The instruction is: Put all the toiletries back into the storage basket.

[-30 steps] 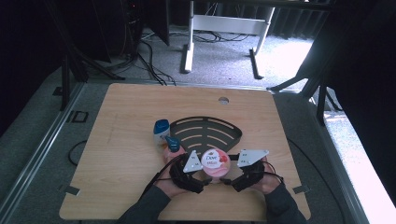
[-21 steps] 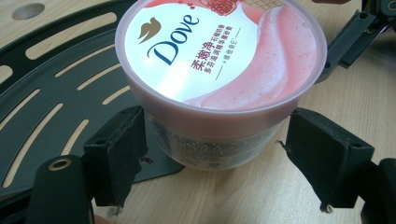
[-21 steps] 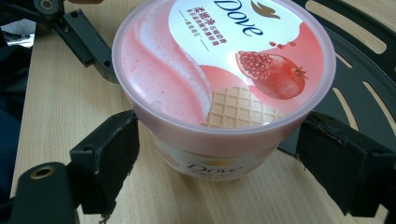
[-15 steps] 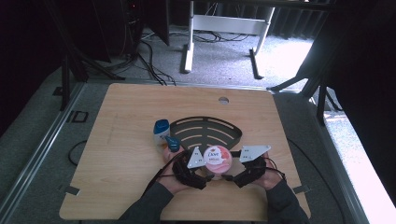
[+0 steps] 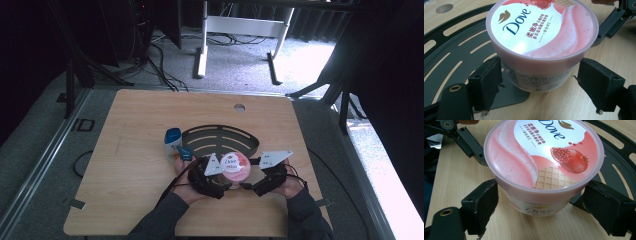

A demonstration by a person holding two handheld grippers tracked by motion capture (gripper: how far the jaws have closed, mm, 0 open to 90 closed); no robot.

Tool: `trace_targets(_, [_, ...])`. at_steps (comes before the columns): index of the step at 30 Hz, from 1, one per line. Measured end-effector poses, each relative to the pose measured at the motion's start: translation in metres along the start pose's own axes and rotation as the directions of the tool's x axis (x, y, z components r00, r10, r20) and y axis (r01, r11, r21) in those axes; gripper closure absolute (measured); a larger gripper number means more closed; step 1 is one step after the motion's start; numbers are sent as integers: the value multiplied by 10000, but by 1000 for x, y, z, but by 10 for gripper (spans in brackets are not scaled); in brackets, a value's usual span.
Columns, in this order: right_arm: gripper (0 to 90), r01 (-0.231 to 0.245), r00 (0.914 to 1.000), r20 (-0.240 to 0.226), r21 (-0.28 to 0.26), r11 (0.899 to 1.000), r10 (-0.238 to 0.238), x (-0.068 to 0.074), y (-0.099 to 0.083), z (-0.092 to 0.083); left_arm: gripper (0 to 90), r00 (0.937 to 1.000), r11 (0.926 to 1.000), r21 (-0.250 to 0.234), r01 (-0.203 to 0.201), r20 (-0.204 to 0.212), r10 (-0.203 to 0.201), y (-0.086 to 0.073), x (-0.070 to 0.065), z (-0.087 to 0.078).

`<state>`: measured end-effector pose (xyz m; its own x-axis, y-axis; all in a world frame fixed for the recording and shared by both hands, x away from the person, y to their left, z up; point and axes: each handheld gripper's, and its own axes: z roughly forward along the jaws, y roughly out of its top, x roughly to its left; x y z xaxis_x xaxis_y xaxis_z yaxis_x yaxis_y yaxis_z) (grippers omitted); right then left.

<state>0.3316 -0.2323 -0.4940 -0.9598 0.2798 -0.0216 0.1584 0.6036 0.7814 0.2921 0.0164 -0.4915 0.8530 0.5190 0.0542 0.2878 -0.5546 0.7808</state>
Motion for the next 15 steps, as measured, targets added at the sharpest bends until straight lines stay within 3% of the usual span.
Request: trace_targets(15, [132,-11,10000,-41,33,10000,11,-12,3,0,197,9996,9999,-5,112,-259,-112,7,5,6])
